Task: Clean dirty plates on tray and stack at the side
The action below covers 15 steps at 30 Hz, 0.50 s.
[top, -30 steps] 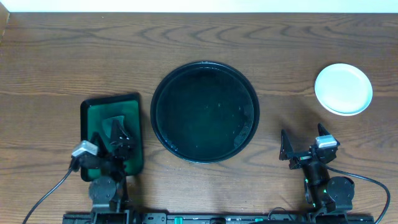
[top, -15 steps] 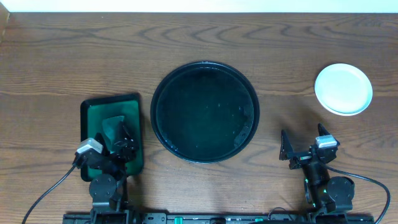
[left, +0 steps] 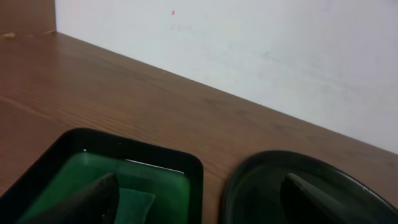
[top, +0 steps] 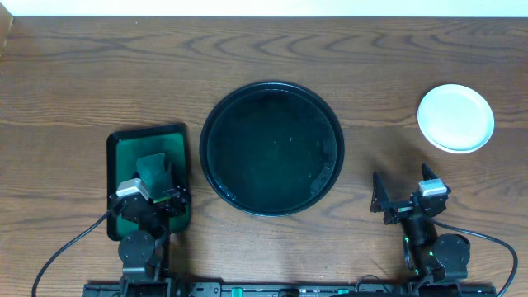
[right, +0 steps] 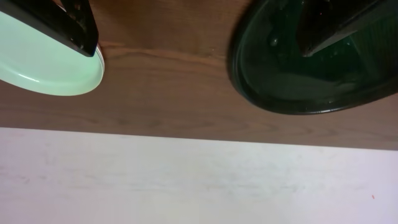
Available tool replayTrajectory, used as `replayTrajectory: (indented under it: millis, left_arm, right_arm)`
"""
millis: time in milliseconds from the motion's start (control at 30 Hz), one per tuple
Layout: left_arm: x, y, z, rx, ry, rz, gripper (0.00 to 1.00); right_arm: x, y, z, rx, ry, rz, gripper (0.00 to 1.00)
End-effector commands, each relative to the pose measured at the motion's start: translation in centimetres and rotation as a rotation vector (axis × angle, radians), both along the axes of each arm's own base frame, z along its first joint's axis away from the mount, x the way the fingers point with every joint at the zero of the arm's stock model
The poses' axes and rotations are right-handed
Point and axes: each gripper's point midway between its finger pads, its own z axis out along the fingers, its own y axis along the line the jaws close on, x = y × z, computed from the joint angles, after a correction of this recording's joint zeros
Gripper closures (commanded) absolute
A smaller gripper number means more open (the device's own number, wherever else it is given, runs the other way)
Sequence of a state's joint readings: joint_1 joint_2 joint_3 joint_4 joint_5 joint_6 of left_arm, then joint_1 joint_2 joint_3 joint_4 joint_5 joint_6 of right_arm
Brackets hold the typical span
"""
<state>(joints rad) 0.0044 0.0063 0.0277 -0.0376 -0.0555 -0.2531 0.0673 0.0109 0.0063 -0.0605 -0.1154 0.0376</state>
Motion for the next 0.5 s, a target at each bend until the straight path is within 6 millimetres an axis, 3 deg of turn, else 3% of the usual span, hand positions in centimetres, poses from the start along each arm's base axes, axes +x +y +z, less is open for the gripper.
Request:
replayTrajectory:
  millis: [0,467]
  left_arm:
    - [-0.03,-0.34,-1.92,0.033,0.059,-0.023,0.17]
    - [-0.02,-0.49,-1.93,0.199,0.076,-0.053,0.17]
  right_arm:
    - [-0.01,-0.11,-0.03,-0.008,-0.002,-0.002,0.01]
    - [-0.01,-0.11,-0.03,-0.008,-0.002,-0.002,0.01]
